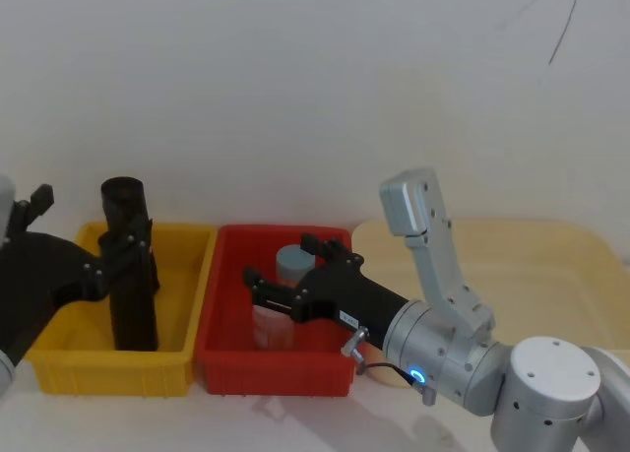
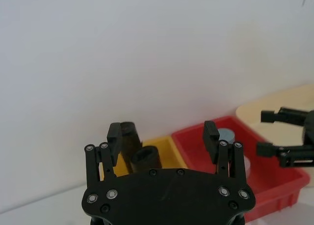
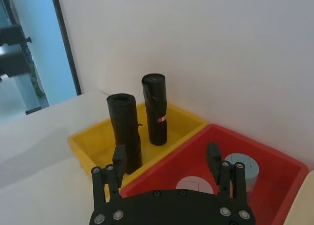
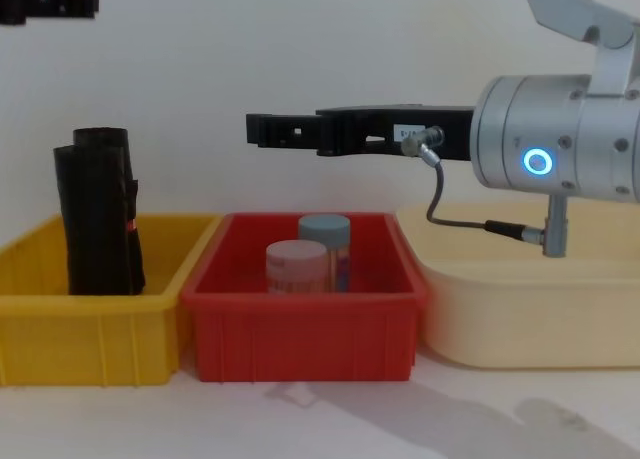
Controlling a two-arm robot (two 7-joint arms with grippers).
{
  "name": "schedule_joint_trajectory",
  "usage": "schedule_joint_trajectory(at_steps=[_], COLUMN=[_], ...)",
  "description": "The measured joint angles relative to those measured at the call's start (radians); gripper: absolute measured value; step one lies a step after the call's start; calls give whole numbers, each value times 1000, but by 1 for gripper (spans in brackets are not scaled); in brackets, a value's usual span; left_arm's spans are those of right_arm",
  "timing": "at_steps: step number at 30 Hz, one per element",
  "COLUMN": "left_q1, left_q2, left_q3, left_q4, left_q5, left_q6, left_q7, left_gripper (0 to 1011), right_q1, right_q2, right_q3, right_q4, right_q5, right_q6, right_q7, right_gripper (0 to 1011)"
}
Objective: Pick up the garbage bag with the one hand and transfer it to the other hand.
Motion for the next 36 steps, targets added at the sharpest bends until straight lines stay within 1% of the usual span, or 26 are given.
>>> schedule_joint_trajectory(at_steps=[2, 3, 5, 8, 9, 15, 19, 22, 27, 30, 33, 35, 36], left_q1=[3, 10, 18, 39, 51, 105, 124, 124, 103, 79, 45, 37, 20], left_q2=[-1, -1, -1, 0, 0, 2, 4, 7, 11, 13, 15, 15, 15], left_q3=[-8, -21, -32, -62, -77, -137, -164, -175, -177, -168, -150, -145, -136], left_q4=[1, 1, 1, -1, -3, -7, 0, 15, 41, 61, 85, 90, 100], left_q5=[-14, -27, -41, -64, -75, -110, -124, -130, -136, -137, -136, -136, -135], left_q6=[-16, -28, -41, -57, -62, -71, -70, -64, -52, -41, -27, -25, -20], left_q7=[-13, -24, -36, -54, -61, -81, -89, -94, -104, -110, -120, -121, -126], left_gripper=[1000, 1000, 1000, 1000, 1000, 1000, 1000, 1000, 1000, 1000, 1000, 1000, 1000], right_q1=[-1, -1, -2, -2, -2, 4, 17, 28, 47, 59, 68, 73, 76], right_q2=[1, 2, 2, 4, 5, 3, -4, -10, -21, -28, -33, -35, -37], right_q3=[0, 1, 1, 1, 1, -4, -8, -12, -15, -16, -17, -17, -17], right_q4=[-1, -2, -3, -4, -5, 2, 18, 36, 65, 84, 104, 114, 121], right_q5=[1, 2, 3, 5, 5, 6, 3, -2, -9, -12, -16, -18, -19], right_q6=[1, 2, 3, 7, 9, 15, 16, 17, 19, 24, 29, 32, 36], right_q7=[-1, -1, -2, -3, -3, -4, -4, -3, -1, 1, 3, 4, 5], right_gripper=[999, 999, 999, 999, 999, 999, 999, 999, 999, 999, 999, 999, 999])
